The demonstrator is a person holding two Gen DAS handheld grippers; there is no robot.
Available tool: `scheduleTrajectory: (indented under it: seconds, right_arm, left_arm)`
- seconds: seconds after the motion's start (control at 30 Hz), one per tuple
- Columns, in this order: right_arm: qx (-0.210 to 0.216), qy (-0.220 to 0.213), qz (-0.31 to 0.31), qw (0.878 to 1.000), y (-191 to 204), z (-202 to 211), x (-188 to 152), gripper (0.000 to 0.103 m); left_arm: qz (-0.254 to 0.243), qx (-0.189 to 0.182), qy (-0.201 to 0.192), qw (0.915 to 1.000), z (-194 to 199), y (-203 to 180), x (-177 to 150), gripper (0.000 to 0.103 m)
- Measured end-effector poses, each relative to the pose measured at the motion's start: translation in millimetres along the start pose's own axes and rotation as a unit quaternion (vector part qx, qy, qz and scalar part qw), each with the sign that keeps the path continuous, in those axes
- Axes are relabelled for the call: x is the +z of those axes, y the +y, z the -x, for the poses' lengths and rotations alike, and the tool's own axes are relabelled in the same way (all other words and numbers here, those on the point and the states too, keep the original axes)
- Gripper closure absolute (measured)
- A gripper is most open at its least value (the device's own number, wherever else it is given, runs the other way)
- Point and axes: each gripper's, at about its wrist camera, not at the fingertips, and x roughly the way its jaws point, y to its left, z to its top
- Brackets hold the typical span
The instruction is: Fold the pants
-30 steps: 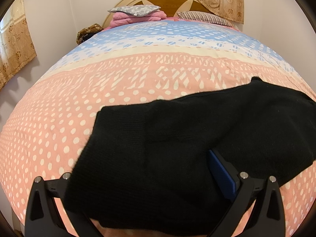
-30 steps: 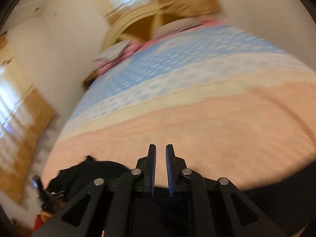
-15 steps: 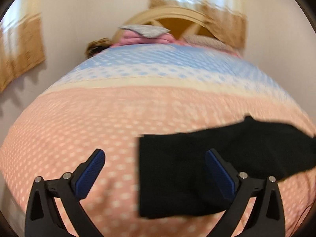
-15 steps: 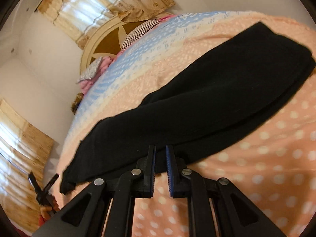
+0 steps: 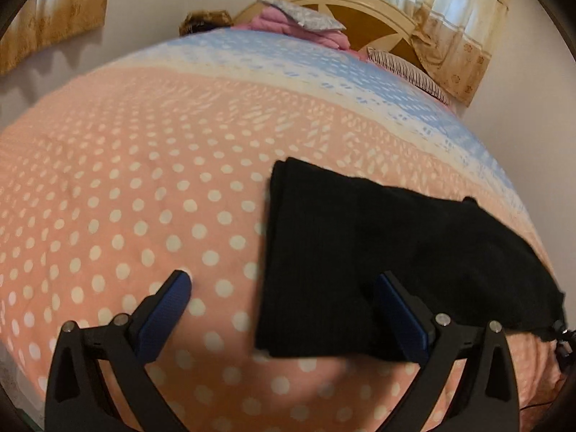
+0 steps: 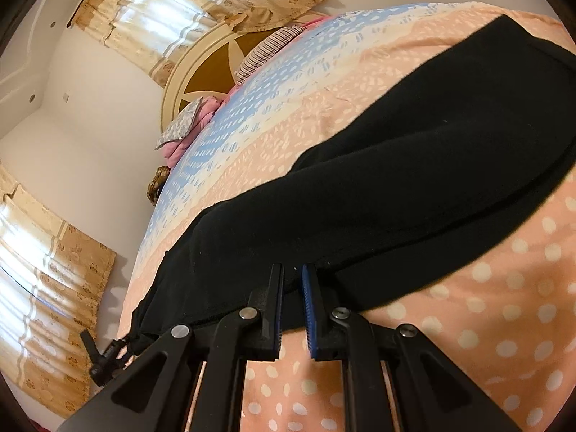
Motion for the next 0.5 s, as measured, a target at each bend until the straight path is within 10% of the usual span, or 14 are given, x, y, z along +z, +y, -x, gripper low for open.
scheduleTrajectory:
  seconds: [0.13,0.5]
  right_arm:
    - [-0.003,0.004,-0.007,1.0,-4.6,-1.9,-1.5,0.092]
    - [-0.001,0.006,-0.003,1.0,-5.5,-4.6,-4.9,0.092]
  left_arm:
    - [0.033,-0.063,0.008,0.9974,8.0,-9.3,-1.1,0.019]
    - [0.128,-0.133,0.017,0.9827,6.9,-2.4,-8.3,0.017]
